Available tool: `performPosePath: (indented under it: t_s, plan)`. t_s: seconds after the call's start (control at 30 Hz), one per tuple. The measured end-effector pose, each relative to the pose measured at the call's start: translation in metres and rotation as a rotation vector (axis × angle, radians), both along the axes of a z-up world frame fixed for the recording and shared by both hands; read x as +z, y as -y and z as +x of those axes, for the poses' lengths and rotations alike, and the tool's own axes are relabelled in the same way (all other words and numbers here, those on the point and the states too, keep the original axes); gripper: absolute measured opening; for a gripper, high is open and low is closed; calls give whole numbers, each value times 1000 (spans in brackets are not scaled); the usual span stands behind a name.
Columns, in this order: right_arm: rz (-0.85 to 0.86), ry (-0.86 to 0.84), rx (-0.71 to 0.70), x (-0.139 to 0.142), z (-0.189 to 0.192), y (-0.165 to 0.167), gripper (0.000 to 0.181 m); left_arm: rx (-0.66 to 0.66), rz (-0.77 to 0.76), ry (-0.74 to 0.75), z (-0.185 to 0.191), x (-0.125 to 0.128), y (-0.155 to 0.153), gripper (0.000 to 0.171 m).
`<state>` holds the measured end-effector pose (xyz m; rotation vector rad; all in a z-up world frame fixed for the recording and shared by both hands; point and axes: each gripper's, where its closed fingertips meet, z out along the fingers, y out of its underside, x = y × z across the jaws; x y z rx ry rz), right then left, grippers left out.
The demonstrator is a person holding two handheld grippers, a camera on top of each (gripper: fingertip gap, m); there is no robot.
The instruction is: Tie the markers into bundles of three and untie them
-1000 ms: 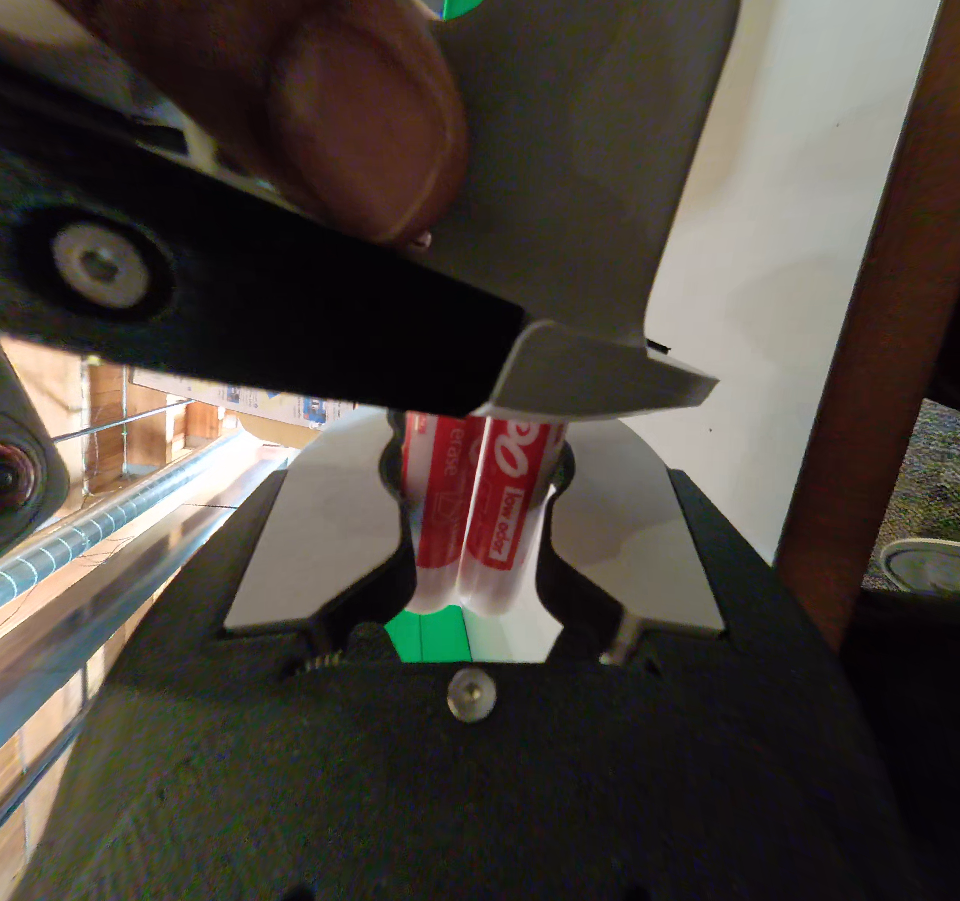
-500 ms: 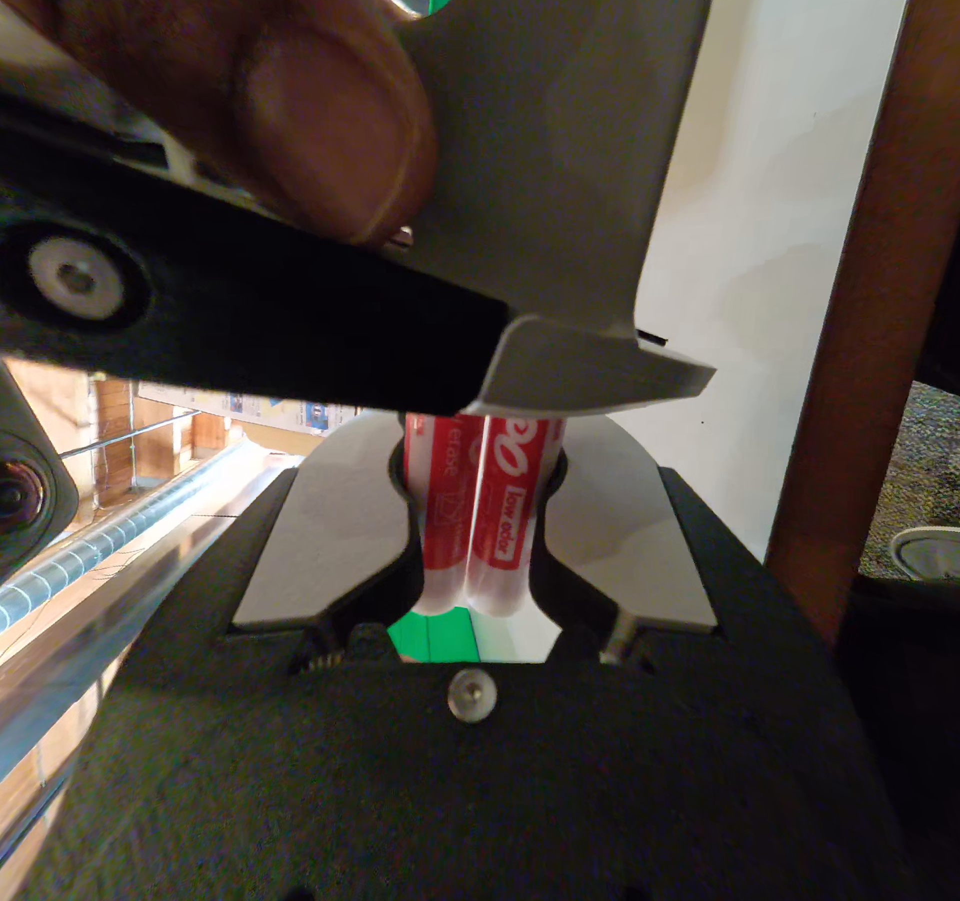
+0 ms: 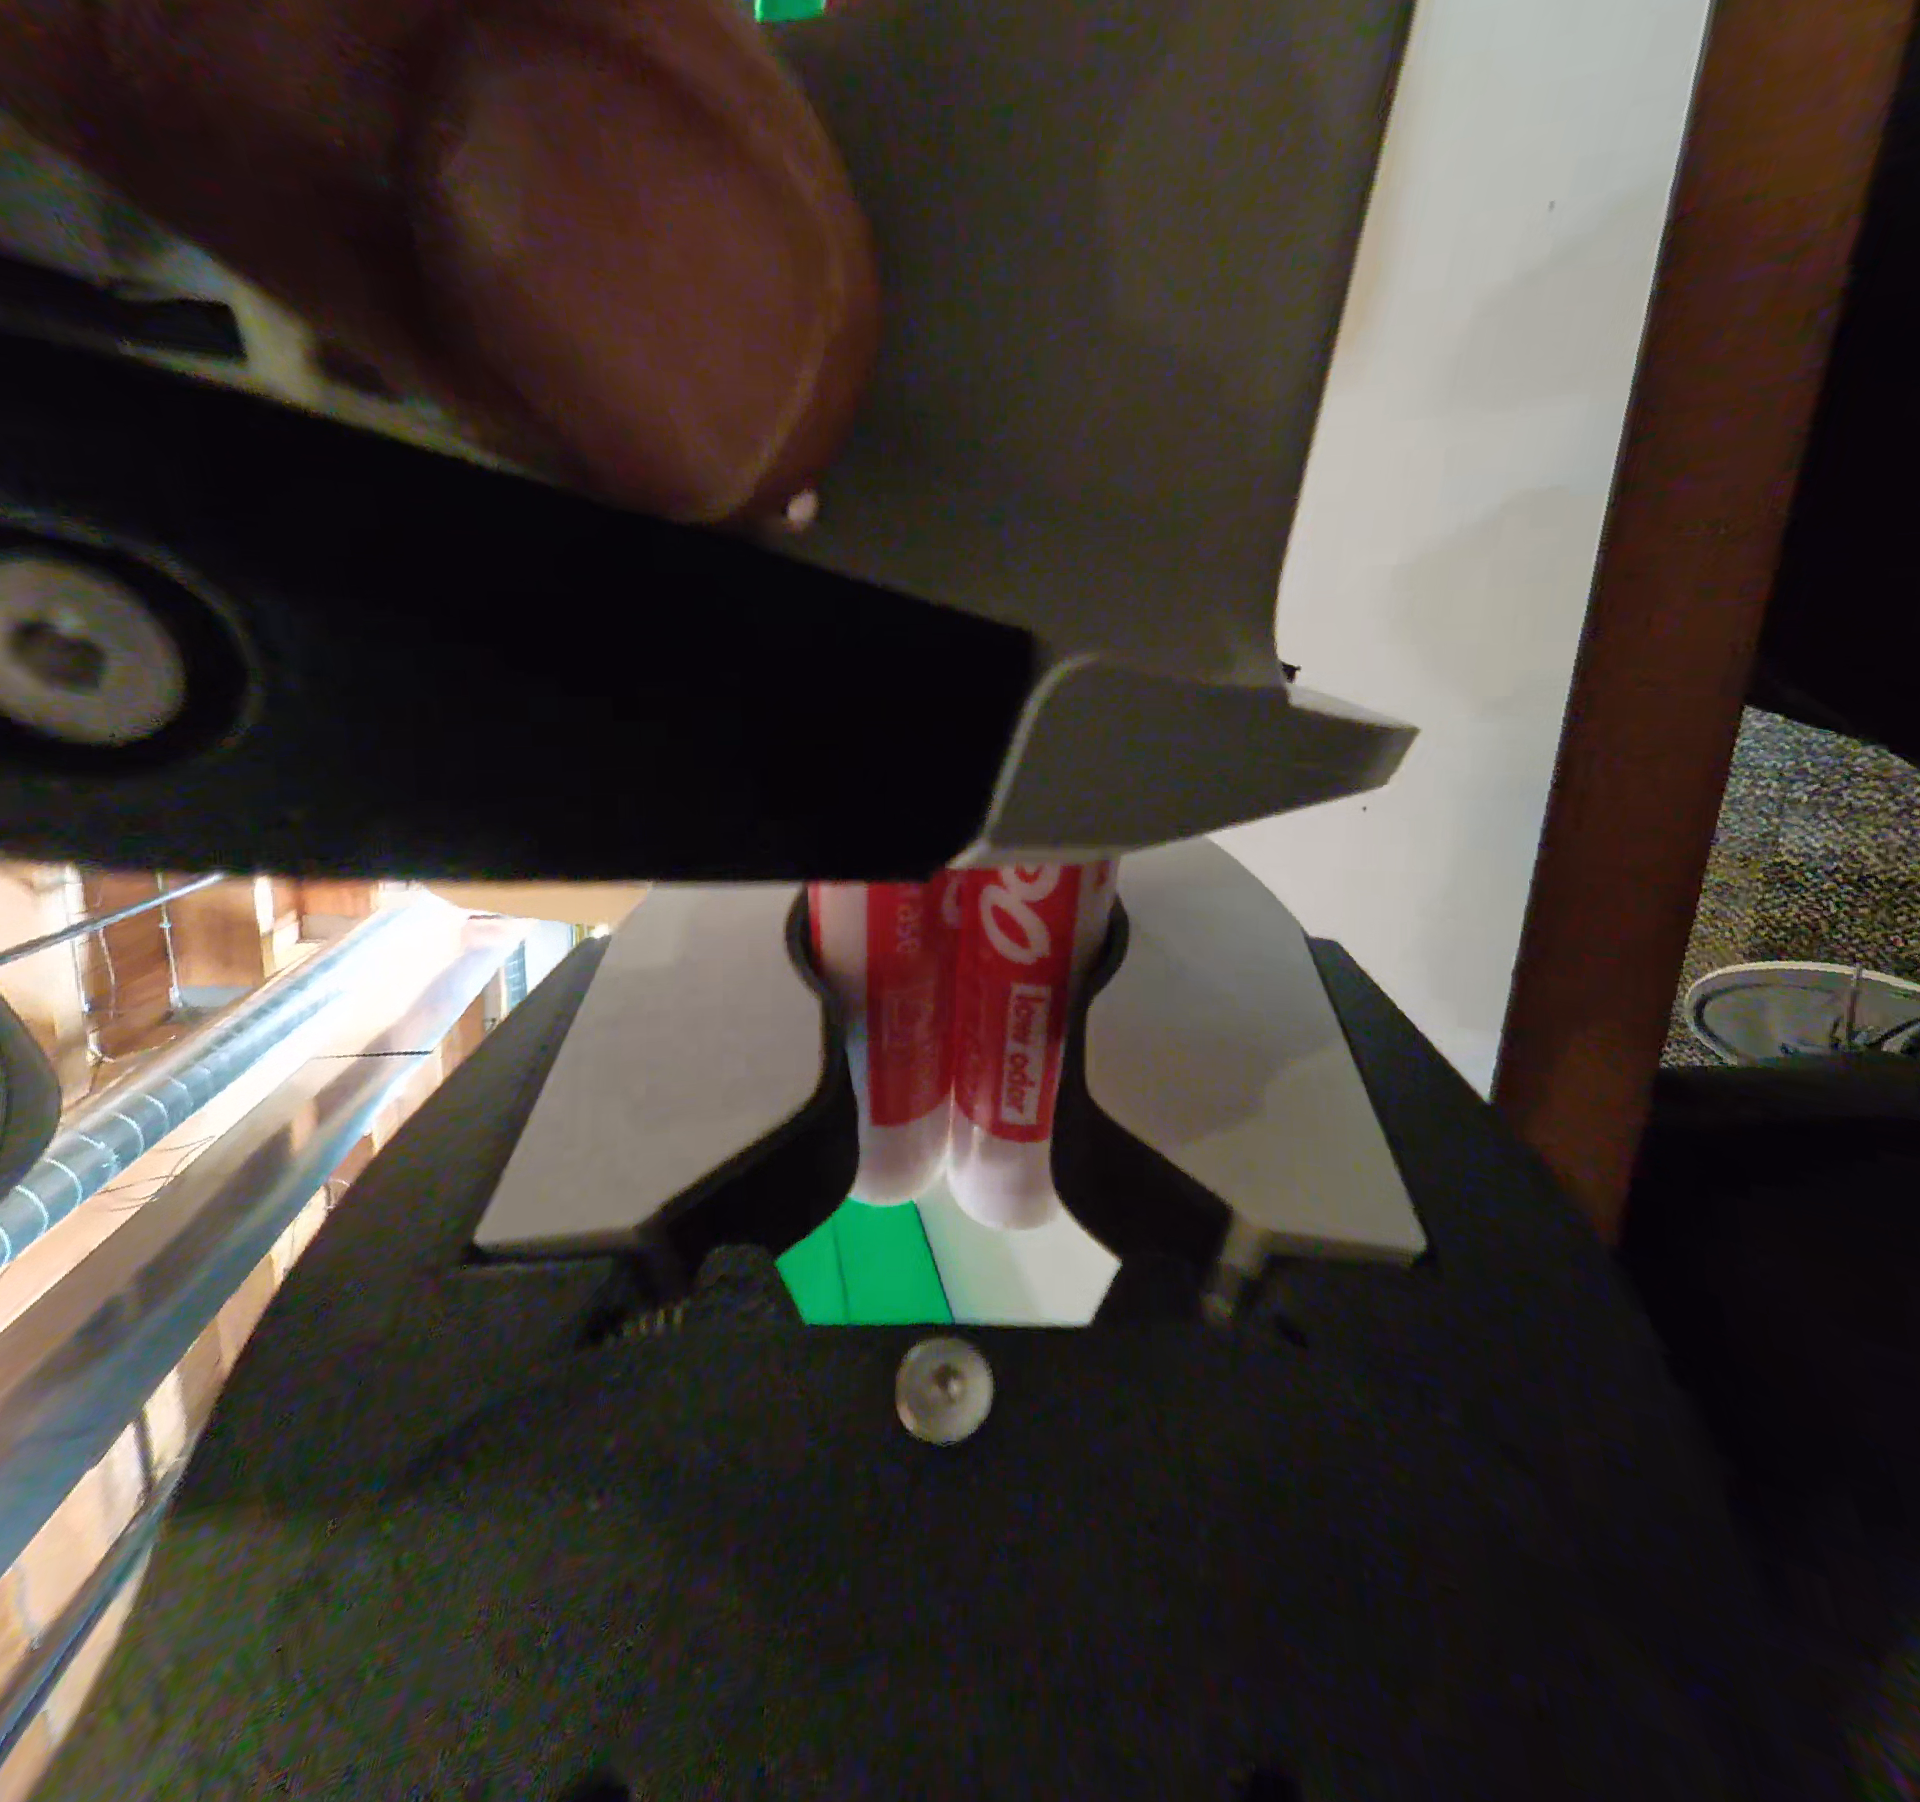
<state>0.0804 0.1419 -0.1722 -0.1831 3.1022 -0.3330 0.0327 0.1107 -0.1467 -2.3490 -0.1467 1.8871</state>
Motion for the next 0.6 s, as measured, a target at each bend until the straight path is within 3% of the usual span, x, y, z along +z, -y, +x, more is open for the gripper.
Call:
performPosePath:
  t_s: [0.27,0.37,0.5,0.6]
  plan:
    - [-28,-30,-8,2,-5,3,17,9,17,23,-1,0,4,42]
    - [-66,-60,-25,8,-12,5,30,28,44,54,-5,-4,9,42]
    - [-167,-63,-81,26,-26,9,47,64,152,129,-7,-9,19,42]
    - [-327,-53,-147,51,-43,18,59,118,347,226,-10,-9,30,43]
